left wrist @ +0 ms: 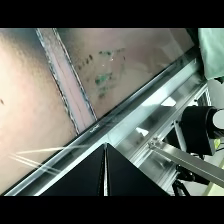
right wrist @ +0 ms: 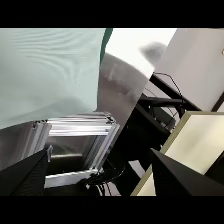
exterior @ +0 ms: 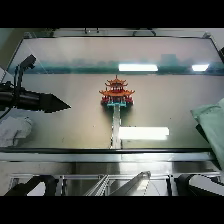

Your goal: Fold the shirts.

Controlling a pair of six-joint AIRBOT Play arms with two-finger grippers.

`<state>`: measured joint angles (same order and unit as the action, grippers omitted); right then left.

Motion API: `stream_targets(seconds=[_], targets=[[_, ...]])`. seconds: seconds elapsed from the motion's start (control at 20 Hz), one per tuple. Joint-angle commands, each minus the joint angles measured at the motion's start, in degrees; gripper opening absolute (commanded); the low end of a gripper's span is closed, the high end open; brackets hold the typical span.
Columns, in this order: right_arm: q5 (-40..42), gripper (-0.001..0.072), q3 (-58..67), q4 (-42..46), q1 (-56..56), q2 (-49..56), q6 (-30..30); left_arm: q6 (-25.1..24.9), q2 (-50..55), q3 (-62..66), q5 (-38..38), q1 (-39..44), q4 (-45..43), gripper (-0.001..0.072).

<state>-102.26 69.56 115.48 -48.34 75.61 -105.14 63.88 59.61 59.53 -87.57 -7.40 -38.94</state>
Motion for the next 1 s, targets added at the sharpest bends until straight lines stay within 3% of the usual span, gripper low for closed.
stream_targets(seconds=[0.0,0.1,0.15,0.25,0.3,0.5,0.75,0.95], targets=[[-0.8,0.07,6.9,-5.8,3.9,0.0,1.0,0.0,0.0,0.1,2.5,0.2,0.2,0.0027],[0.4,0.0696,10.6,-12.5,9.0,0.0,1.0,0.0,0.0,2.4,1.9,0.2,0.0,0.0026],[1.4,0.0644,12.1,-16.4,12.0,0.0,1.0,0.0,-0.1,4.5,1.0,0.2,0.0,0.0026],[2.7,0.0063,13.7,-24.4,18.8,-0.1,2.1,0.9,-0.1,10.1,-2.2,0.2,0.0,0.0023],[3.0,0.0023,13.8,-29.2,22.8,-0.5,4.3,1.7,-0.4,12.6,-3.5,0.2,-0.1,0.0023],[6.1,0.0022,13.3,-42.3,40.8,-3.6,7.9,4.6,-7.2,8.6,-4.3,0.2,-0.5,0.0024],[20.7,0.0022,1.2,-42.5,64.8,-17.0,9.0,6.1,-22.7,-12.0,-2.9,0.2,-0.5,0.0024],[29.7,0.0022,-12.5,-44.0,71.0,-23.1,11.4,6.2,-30.9,-23.8,-2.3,0.2,-0.5,0.0024]])
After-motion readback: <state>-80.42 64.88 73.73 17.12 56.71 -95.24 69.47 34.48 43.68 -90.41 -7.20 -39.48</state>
